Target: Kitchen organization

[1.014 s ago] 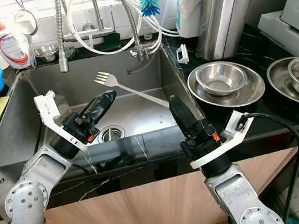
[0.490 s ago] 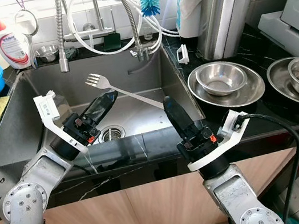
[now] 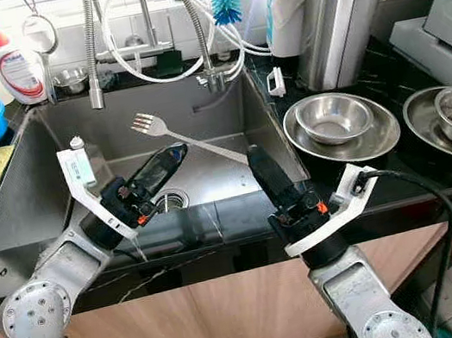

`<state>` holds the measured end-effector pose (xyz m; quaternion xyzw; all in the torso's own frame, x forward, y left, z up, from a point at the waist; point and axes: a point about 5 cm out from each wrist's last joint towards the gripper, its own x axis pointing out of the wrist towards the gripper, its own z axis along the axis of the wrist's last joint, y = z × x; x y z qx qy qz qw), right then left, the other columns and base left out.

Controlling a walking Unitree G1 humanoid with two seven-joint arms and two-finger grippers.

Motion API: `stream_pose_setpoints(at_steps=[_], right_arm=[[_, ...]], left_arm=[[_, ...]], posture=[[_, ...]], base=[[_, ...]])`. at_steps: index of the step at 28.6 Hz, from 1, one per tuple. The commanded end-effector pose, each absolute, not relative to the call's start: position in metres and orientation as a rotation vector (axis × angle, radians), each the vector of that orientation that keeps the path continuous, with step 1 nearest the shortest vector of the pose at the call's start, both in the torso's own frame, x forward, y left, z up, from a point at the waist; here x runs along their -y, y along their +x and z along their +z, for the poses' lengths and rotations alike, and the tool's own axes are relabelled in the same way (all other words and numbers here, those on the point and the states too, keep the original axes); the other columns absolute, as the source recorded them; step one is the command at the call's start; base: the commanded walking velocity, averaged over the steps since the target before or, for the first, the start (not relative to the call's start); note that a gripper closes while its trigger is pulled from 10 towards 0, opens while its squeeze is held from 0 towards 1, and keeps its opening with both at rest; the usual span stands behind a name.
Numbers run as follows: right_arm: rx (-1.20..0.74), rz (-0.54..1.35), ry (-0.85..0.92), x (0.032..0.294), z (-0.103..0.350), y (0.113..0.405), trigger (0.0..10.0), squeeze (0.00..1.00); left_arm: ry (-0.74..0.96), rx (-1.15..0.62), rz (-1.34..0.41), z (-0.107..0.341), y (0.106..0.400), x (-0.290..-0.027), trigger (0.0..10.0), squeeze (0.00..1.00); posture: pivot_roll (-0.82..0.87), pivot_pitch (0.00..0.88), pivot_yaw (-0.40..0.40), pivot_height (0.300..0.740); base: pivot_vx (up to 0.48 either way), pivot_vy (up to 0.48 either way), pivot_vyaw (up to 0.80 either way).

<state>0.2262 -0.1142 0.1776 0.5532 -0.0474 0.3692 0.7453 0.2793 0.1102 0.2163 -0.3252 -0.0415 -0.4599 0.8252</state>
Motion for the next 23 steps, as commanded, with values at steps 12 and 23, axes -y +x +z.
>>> stream_pose_setpoints(at_steps=[12, 23], right_arm=[[0.078, 0.861, 1.167, 0.1083, 0.1769, 0.2198, 10.0, 0.0], [0.098, 0.822, 1.172, 0.1121, 0.1758, 0.2222, 10.0, 0.0]], left_arm=[[-0.692, 0.116, -0.978, 0.2224, 0.2789, -0.1095, 10.0, 0.0], [-0.729, 0.134, -0.923, 0.2231, 0.2834, -0.1151, 0.0, 0.0]], posture=[[-0.03, 0.0, -0.016, 0.74], [-0.03, 0.0, -0.017, 0.74]], base=[[0.0, 0.0, 0.0], [0.0, 0.0, 0.0]])
